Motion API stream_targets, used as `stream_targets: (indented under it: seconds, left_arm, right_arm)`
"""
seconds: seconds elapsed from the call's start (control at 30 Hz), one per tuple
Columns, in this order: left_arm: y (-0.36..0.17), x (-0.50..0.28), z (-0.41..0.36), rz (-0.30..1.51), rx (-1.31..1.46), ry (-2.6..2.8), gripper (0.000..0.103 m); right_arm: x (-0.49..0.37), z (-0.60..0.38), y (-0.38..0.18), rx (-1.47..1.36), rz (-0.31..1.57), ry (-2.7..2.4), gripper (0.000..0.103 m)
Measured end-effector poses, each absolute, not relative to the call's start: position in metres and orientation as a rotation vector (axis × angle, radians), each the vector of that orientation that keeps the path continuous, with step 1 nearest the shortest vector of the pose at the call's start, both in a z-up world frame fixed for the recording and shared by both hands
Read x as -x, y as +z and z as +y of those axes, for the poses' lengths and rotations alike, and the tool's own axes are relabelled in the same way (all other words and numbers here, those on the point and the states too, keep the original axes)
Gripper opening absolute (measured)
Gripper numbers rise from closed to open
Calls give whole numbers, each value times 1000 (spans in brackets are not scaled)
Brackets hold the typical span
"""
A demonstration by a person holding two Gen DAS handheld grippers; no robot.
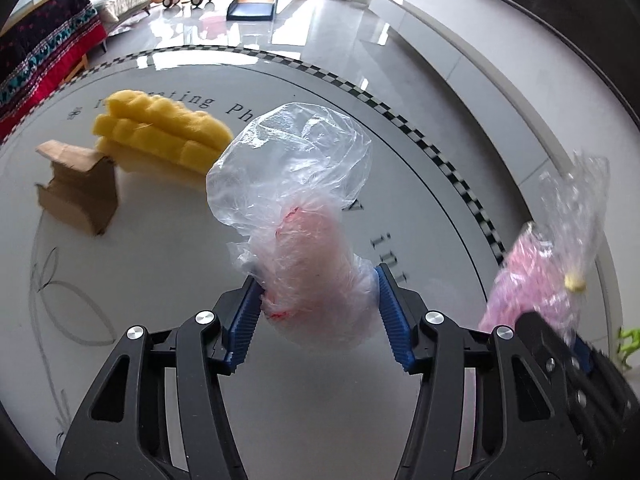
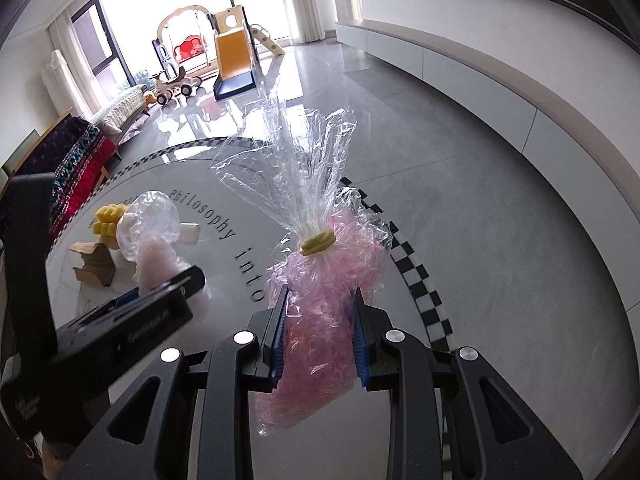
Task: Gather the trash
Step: 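Carry both bags to the black bin and open both grippers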
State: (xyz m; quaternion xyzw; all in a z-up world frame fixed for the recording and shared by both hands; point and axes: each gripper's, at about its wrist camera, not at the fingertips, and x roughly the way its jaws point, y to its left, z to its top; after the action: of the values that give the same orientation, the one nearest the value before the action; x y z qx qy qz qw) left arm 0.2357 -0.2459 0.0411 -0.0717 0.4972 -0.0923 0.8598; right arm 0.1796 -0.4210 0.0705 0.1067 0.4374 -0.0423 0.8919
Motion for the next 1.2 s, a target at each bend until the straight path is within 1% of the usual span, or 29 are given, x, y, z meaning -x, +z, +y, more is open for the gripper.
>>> stream_targets:
  seconds: [0.33, 0.53, 0.83, 1.2]
  left_arm:
    - [73, -166, -203, 999, 161, -216, 54]
    - [90, -107, -151, 962, 170, -190, 54]
    - [90, -27, -63, 930, 191, -121, 54]
    - [83, 93, 51, 869, 239, 14, 55]
  right_arm:
    - [-128, -377, 106, -204, 885, -59, 29]
    - [-88, -330, 117, -194, 889, 2, 29]
    - [-37, -245, 119, -160, 912, 128, 29]
    - [42, -124, 113, -91, 935, 357, 29]
